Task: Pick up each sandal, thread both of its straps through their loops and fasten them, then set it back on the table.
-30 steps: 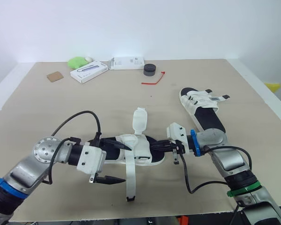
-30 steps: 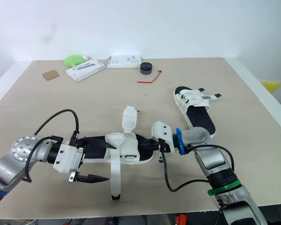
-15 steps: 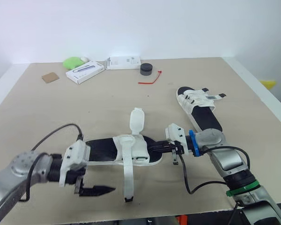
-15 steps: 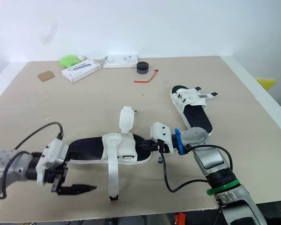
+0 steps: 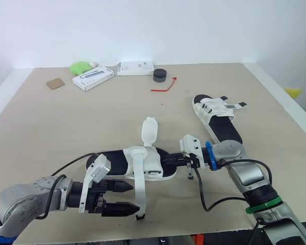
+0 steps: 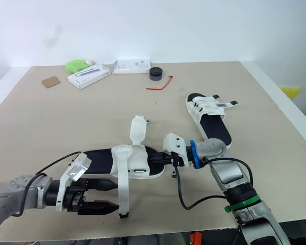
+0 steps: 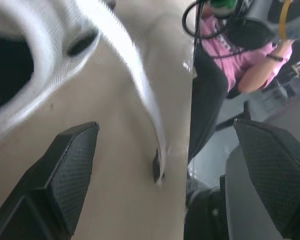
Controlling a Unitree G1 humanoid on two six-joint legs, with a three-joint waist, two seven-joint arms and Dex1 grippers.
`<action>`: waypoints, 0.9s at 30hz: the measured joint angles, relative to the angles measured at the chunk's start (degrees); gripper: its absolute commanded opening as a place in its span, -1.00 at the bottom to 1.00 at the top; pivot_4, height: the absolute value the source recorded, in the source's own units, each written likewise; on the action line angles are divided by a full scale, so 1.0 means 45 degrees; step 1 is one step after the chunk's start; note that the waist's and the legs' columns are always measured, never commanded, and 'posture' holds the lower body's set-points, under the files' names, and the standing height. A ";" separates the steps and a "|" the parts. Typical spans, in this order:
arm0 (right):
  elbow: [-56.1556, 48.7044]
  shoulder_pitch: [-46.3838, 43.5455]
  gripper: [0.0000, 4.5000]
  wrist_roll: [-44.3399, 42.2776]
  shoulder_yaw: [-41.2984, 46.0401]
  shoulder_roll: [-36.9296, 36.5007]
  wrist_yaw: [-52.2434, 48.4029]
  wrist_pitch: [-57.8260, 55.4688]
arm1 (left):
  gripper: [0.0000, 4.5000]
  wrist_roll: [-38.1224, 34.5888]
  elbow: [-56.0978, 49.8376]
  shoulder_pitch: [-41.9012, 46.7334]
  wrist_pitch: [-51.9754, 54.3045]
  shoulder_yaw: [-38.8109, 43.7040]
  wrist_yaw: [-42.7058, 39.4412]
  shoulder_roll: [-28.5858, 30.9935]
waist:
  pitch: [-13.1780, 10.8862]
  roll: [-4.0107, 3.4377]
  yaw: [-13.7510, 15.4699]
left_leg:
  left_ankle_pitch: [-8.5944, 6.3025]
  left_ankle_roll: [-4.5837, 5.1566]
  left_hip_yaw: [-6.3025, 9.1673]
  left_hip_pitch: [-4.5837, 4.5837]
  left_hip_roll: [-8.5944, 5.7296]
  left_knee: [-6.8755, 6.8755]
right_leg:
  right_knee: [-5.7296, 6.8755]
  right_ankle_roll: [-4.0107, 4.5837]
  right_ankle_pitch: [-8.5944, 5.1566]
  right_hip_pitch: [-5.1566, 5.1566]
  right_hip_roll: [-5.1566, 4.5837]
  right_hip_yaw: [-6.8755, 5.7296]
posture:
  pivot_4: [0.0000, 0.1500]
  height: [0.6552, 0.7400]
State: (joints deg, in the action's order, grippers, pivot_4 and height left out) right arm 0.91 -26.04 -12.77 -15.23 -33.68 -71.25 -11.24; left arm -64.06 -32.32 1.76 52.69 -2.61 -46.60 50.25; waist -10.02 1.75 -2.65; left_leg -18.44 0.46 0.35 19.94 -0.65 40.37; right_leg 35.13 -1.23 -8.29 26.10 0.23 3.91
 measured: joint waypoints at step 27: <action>0.0115 -0.0145 -1.00 0.0018 -0.0002 0.0003 -0.0040 0.0003 | -0.98 0.2253 0.1171 0.0754 -0.0145 -0.0916 -0.1457 -0.1288 | 0.0000 0.0001 0.0002 | -0.0002 -0.0003 -0.0009 -0.0003 0.0016 0.0000 | 0.0000 0.0013 0.0001 0.0003 0.0033 0.0018 | 1.00 1.00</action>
State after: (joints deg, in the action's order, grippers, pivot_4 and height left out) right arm 1.43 -26.69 -12.69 -15.24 -33.66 -71.43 -11.23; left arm -53.92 -27.05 5.15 52.03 -6.73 -53.16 44.45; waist -10.03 1.75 -2.64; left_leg -18.45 0.45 0.31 19.93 -0.58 40.37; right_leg 35.13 -1.17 -8.28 26.11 0.37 3.99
